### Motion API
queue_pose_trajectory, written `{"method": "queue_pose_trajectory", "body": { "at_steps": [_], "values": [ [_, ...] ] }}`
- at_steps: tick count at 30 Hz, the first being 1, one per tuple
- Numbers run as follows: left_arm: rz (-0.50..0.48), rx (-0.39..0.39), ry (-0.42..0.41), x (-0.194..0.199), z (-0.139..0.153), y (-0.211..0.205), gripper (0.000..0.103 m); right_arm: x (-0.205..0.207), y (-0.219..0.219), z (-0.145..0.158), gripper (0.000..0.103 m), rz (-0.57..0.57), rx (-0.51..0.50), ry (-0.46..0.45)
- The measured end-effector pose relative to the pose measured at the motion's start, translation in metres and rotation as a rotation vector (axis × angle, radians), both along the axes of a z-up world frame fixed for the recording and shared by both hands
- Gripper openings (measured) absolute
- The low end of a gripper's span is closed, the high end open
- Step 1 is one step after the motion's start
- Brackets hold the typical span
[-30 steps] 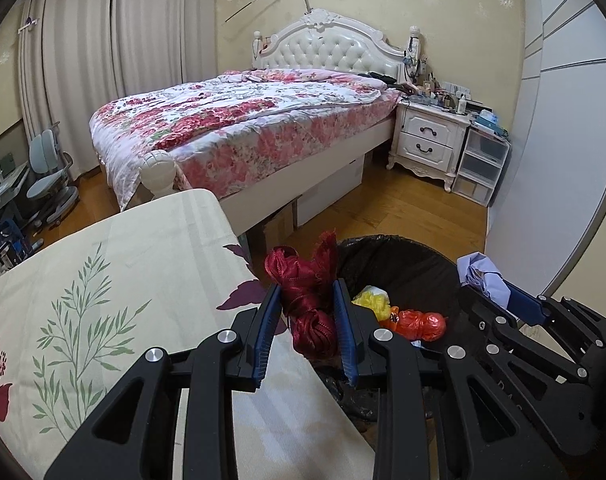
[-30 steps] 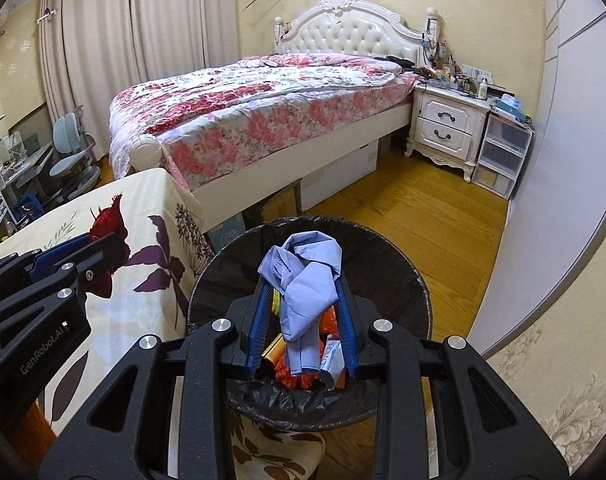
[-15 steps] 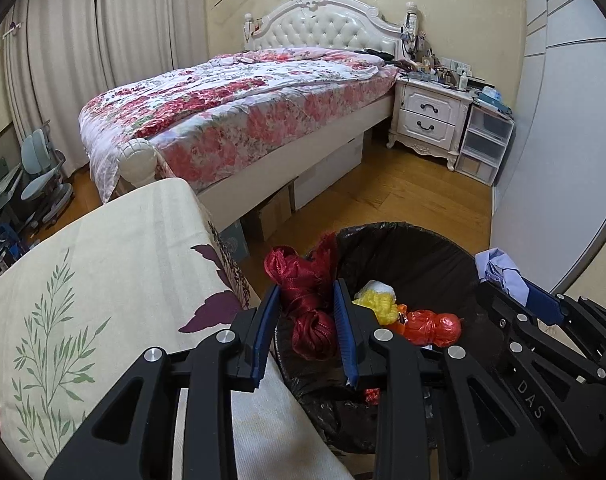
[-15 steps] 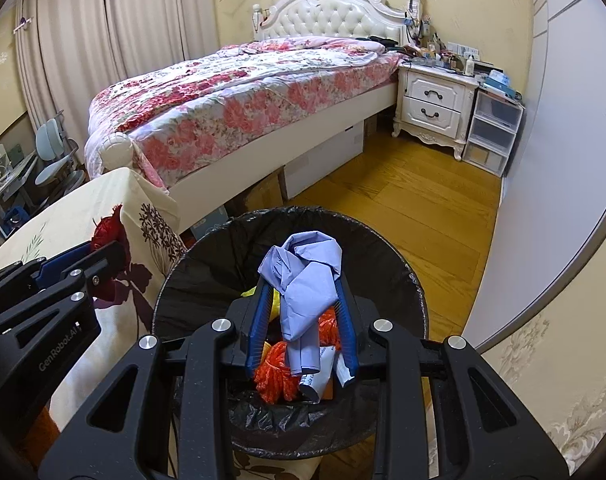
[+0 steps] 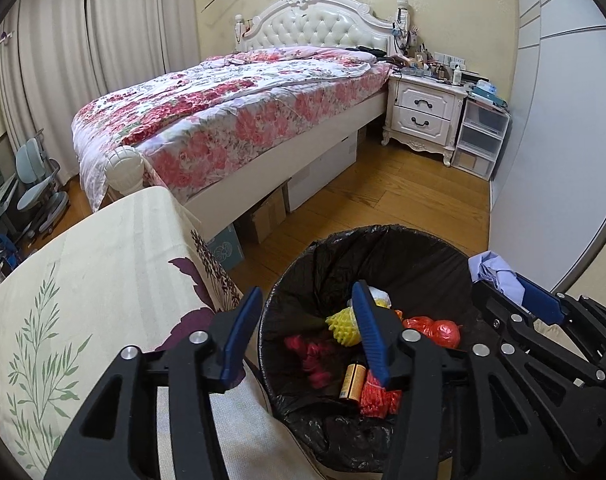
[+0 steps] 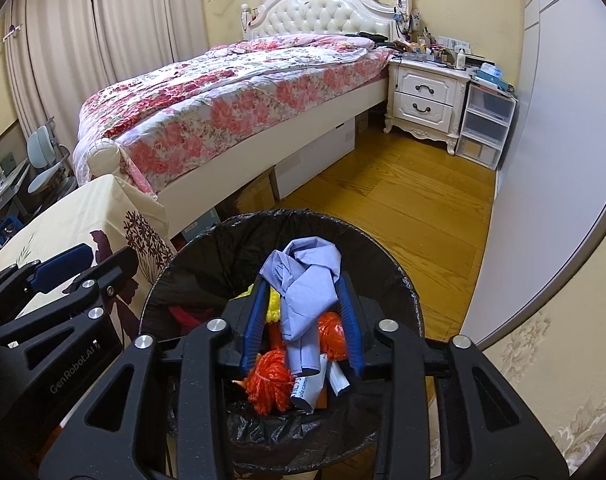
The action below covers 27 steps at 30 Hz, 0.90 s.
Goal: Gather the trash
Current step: 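Open both tools to drop the yarn and cloth into the bin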
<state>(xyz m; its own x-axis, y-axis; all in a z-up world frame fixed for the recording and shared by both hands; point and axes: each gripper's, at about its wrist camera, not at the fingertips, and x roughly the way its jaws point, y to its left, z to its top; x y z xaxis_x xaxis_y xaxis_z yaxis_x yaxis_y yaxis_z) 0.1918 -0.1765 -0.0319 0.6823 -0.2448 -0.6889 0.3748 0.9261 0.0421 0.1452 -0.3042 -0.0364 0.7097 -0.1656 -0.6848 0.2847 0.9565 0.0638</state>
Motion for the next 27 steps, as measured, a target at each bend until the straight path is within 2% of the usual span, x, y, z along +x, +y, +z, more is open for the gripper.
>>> {"method": "queue_pose_trajectory", "body": {
  "at_steps": [6,10,14,16,20,22,27],
  "values": [
    [0.020,0.001,-0.019,0.000,0.002,0.002,0.071,-0.004,0.001,0.004,0.047,-0.016,-0.024,-0.014],
    [0.044,-0.011,-0.017,0.002,0.005,0.008,0.076,-0.007,0.000,0.007,0.058,-0.027,-0.038,-0.021],
    [0.066,-0.009,-0.022,0.002,0.007,0.014,0.078,-0.010,0.001,0.009,0.061,-0.033,-0.053,-0.024],
    [0.075,-0.007,-0.026,0.002,0.008,0.017,0.079,-0.012,0.001,0.010,0.067,-0.034,-0.061,-0.025],
    [0.090,-0.024,-0.029,-0.003,0.012,0.026,0.081,-0.018,0.002,0.014,0.071,-0.053,-0.078,-0.033],
    [0.100,-0.025,-0.035,-0.005,0.014,0.030,0.082,-0.021,0.003,0.017,0.079,-0.056,-0.078,-0.041],
    [0.133,-0.026,-0.057,-0.014,0.021,0.041,0.084,-0.032,0.009,0.025,0.088,-0.055,-0.099,-0.072]
  ]
}}
